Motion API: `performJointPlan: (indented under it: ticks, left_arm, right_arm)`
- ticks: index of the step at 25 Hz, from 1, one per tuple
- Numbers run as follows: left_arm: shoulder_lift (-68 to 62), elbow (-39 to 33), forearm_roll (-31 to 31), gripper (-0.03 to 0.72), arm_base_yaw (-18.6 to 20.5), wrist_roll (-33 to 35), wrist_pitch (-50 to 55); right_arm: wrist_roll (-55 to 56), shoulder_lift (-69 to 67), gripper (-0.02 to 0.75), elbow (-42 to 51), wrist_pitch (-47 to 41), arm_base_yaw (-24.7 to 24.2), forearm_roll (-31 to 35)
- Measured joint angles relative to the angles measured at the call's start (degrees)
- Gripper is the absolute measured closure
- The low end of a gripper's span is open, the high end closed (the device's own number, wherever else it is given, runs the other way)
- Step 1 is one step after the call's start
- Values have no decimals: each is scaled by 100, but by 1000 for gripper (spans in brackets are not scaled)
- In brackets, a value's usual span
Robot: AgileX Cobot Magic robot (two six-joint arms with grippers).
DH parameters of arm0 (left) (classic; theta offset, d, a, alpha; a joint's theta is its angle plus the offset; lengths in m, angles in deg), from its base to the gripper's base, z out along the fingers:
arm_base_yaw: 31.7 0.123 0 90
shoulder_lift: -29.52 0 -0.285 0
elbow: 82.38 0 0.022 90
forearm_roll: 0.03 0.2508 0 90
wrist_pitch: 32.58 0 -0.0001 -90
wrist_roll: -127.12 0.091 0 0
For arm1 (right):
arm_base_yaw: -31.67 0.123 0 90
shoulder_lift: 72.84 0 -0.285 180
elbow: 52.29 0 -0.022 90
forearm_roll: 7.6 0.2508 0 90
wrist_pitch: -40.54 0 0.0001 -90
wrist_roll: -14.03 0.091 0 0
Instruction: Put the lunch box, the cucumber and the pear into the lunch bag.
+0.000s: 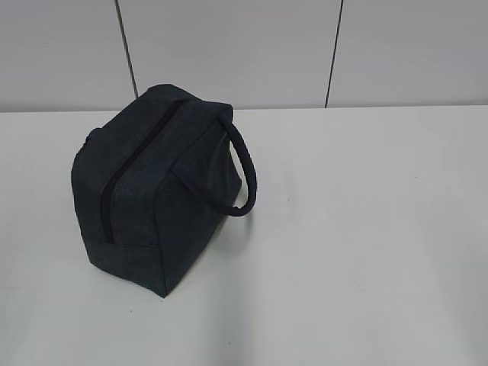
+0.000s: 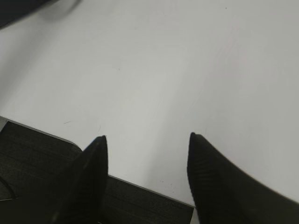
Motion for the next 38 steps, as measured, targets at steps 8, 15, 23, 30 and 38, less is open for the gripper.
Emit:
performJointPlan:
  ticks: [8,15,23,30,38]
  left_arm:
    - [0,0,-6,452,0,0,0]
    - [0,0,-6,452,0,0,0]
    - [32,0,-10,452,757,0,0]
    - [37,0,-46,452,1716,0,0]
    - [37,0,-46,452,1773,0,0]
  right_arm:
    - [0,0,307,0,0,0,0]
    - [0,0,307,0,0,0,0]
    - [0,727,307,0,-17,-192,0]
    - [0,778,308,0,-26,-592,-55]
    - [-2,778,308,0,-26,-638,-55]
